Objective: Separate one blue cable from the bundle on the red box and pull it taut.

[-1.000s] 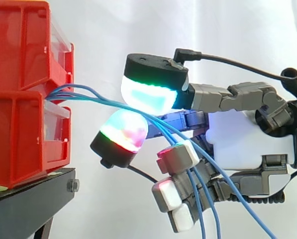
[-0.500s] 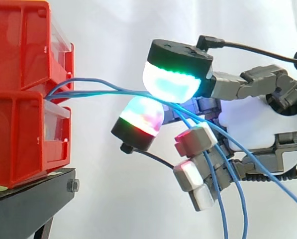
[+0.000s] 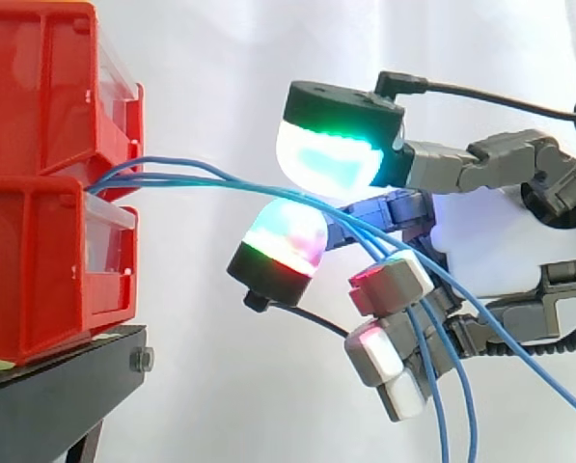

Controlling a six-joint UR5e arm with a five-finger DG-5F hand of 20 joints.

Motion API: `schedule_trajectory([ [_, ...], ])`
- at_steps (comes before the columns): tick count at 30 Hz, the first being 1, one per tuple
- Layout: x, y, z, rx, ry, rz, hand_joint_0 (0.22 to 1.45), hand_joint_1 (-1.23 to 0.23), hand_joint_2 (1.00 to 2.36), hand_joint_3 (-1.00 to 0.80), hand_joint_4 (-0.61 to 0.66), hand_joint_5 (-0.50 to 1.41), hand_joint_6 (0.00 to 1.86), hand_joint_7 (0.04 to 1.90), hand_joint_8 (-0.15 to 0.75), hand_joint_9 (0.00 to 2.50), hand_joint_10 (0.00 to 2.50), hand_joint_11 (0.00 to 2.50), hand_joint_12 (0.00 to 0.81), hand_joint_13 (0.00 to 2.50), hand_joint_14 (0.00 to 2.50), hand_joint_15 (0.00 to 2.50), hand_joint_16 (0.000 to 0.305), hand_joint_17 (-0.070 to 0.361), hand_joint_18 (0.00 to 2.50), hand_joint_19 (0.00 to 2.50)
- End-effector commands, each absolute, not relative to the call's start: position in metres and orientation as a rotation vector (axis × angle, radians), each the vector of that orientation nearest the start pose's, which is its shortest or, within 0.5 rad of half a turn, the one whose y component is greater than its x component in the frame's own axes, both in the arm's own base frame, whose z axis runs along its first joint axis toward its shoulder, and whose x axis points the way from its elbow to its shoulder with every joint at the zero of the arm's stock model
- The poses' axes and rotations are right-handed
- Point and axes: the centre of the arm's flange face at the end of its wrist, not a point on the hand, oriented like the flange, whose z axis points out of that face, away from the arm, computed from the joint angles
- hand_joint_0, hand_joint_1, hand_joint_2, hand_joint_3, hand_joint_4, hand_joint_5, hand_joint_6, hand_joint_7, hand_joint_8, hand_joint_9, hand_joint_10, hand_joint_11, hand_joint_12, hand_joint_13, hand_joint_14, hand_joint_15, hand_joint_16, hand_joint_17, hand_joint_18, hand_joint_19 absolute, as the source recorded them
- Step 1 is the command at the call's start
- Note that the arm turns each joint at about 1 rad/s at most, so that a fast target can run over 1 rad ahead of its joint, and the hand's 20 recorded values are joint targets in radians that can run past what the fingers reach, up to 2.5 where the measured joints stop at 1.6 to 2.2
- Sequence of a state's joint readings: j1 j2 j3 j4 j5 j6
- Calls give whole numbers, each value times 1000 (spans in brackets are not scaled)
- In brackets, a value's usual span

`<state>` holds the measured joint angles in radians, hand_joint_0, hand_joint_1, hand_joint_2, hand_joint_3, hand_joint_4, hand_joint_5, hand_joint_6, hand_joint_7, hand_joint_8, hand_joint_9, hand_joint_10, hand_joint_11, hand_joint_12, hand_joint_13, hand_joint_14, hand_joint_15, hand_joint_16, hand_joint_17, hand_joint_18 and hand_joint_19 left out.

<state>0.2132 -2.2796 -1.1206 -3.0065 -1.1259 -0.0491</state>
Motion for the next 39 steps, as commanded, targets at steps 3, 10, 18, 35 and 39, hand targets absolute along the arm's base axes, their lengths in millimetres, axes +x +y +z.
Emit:
schedule_trajectory([
  [3, 753, -17, 273, 1332, 1167, 914, 622, -788, 1011, -309, 63, -144, 916, 1010, 364, 1291, 10, 986, 407, 1092, 18, 642, 45, 102, 1008, 528],
  [10, 753, -18, 275, 1332, 1165, 914, 731, -896, 1009, -371, -56, -155, 940, 970, 339, 1253, 11, 983, 392, 1087, 18, 638, 41, 93, 1006, 513],
  [18, 753, -18, 275, 1332, 1165, 914, 513, -615, 1000, -500, 68, -149, 925, 934, 361, 1289, 10, 968, 412, 1098, 17, 652, 47, 105, 1017, 522],
  [35, 754, -20, 275, 1332, 1156, 910, 576, -778, 1054, -86, 63, -133, 920, 971, 426, 1352, 4, 955, 478, 1177, 15, 617, 62, 138, 1147, 431],
  [39, 754, -20, 276, 1331, 1155, 911, 659, -841, 1015, -210, -13, -157, 935, 967, 356, 1246, 10, 978, 401, 1089, 19, 638, 45, 102, 991, 517],
])
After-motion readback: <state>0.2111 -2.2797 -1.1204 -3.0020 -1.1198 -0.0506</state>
